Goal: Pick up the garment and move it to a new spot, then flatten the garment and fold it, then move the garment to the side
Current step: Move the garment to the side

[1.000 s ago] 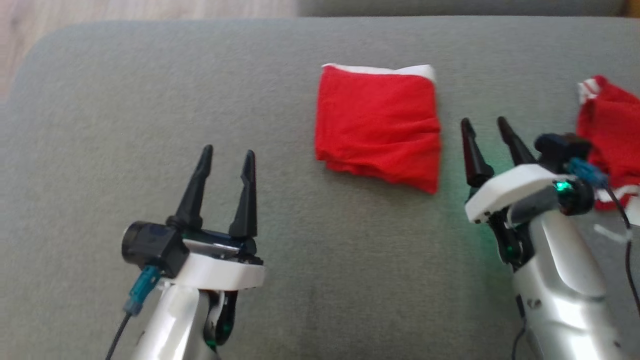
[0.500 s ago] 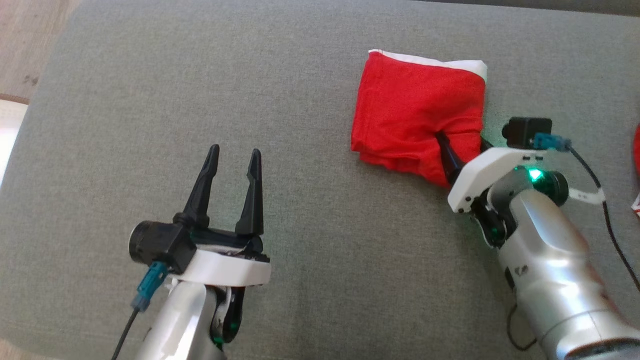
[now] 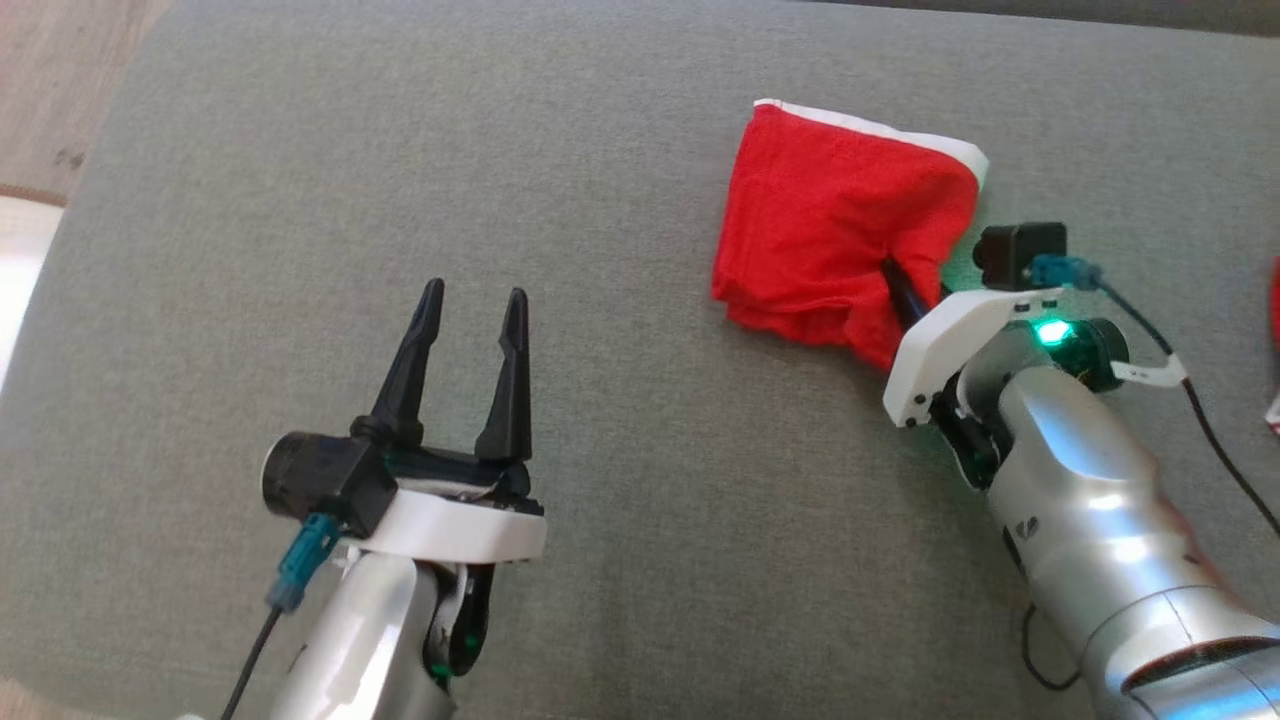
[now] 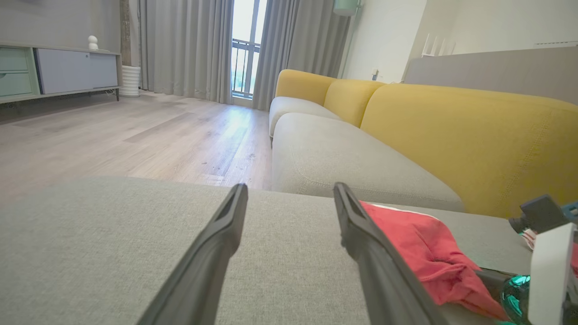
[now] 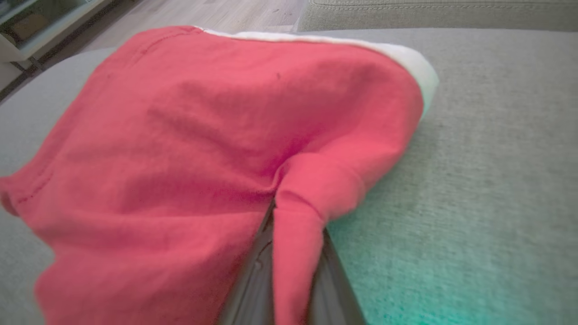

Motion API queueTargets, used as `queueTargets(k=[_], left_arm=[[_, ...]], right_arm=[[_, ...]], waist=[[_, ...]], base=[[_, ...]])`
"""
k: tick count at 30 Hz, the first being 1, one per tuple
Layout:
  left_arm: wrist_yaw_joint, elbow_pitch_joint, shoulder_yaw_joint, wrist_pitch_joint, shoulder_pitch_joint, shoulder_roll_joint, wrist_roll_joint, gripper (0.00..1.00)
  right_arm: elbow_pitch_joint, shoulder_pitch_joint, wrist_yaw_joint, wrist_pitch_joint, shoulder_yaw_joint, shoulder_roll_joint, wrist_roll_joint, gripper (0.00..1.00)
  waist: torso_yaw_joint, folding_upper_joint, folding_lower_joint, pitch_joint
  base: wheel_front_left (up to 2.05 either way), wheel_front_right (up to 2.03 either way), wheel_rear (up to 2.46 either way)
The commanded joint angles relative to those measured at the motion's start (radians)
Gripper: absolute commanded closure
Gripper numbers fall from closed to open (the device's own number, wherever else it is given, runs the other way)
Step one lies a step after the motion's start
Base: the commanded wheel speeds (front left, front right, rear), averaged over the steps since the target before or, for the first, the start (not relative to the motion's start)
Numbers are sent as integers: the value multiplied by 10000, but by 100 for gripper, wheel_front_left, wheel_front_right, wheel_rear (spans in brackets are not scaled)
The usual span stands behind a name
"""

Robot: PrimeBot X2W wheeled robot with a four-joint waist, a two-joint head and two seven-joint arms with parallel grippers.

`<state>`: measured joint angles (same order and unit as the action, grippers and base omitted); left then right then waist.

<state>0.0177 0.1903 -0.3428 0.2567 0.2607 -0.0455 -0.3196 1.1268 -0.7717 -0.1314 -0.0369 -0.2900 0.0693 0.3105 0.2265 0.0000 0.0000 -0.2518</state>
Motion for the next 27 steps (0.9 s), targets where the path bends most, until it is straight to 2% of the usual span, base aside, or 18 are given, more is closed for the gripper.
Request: queueTargets(k=[1, 7, 12, 18, 19, 27], left_arm=[[3, -282, 422, 51, 196, -47, 53, 0], [82, -289, 567, 51, 127, -47, 151, 0], [131, -265, 700, 51, 5, -47, 234, 0], [168, -269, 832, 51, -56, -47, 291, 0], [168, -269, 832, 51, -56, -47, 291, 0], [232, -269, 846, 51, -56, -47, 352, 0]], right_arm=[[98, -59, 7, -238, -225, -191, -301, 100], [329, -393, 7, -1194, -144, -65, -1436, 100], [180, -451, 7, -1603, -257, 392, -2025, 100], [-271, -309, 7, -1743, -639, 1355, -2143, 100], [-271, -309, 7, -1743, -639, 1355, -2143, 100], [-1163, -68, 7, -1318, -1381, 3180, -1520, 100]], waist=[[-159, 0, 0, 96], [-716, 0, 0, 362], [-1248, 0, 0, 565], [-1726, 0, 0, 681], [-1726, 0, 0, 681], [-2009, 0, 0, 572]], base=[[0, 0, 0], [0, 0, 0], [0, 0, 0], [0, 0, 0], [0, 0, 0], [0, 0, 0]])
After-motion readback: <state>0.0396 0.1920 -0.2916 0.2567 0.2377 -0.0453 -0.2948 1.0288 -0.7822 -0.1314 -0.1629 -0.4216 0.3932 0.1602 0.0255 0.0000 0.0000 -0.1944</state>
